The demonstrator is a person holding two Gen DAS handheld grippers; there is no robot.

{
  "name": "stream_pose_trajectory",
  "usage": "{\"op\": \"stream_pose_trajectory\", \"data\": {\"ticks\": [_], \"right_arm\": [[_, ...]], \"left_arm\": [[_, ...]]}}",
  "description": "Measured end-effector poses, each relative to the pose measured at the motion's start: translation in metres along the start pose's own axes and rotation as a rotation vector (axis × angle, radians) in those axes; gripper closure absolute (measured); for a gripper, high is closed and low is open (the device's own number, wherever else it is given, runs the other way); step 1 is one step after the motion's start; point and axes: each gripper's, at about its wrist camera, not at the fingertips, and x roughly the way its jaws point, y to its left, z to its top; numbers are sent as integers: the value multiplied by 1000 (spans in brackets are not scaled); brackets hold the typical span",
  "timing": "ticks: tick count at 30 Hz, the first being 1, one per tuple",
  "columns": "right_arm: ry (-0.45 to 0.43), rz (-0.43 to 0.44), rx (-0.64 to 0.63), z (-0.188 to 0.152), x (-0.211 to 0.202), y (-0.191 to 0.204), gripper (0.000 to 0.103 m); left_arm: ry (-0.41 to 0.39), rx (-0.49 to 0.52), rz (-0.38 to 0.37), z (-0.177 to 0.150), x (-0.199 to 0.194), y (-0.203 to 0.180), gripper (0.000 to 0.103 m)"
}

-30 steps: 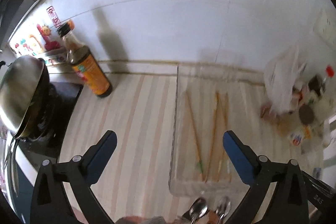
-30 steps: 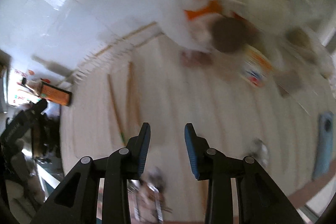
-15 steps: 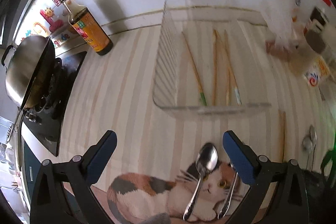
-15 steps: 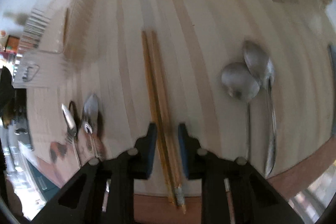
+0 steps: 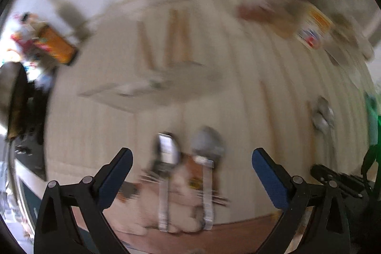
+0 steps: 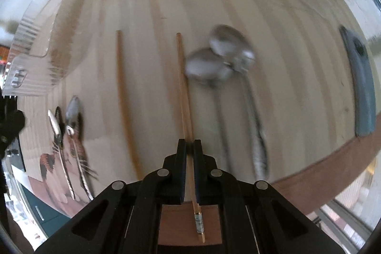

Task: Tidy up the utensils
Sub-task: 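Return the left tool to grasp a chopstick while the right tool grasps another, then lift the left tool's chopstick toward the basket while the right tool carries its chopstick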

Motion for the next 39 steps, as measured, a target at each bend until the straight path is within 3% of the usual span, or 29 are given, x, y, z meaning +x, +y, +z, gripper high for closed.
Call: {"op": "stream_pose_trajectory", "data": {"ticks": [3, 5, 9, 11, 13, 16, 20, 26, 35, 39], "right_arm": [[4, 7, 30, -4, 0, -19, 97], [11, 8, 49, -6, 0, -28, 97], [15, 18, 79, -10, -1, -40, 97], [16, 21, 87, -14, -2, -45, 97], [16, 23, 90, -13, -2, -49, 97], [18, 22, 90, -16, -2, -60, 97], [18, 5, 81, -16, -7, -60, 96], [24, 4, 48, -12, 0, -27, 96], [91, -49, -42, -10, 7, 9, 94], [78, -66, -68, -17, 8, 15, 94]], "left_arm": [[79, 42, -80, 1, 19, -28, 10], [148, 54, -123, 1, 36, -44, 24], [219, 53, -172, 3, 57, -59, 34], [235, 60, -170, 4, 65, -64, 55], [218, 80, -157, 3, 64, -68, 66], [208, 93, -155, -2, 61, -65, 97], [237, 61, -139, -17, 62, -49, 98], [256, 29, -146, -38, 62, -23, 98], [261, 32, -151, -38, 61, -17, 98], [267, 35, -153, -34, 62, -14, 97]]}}
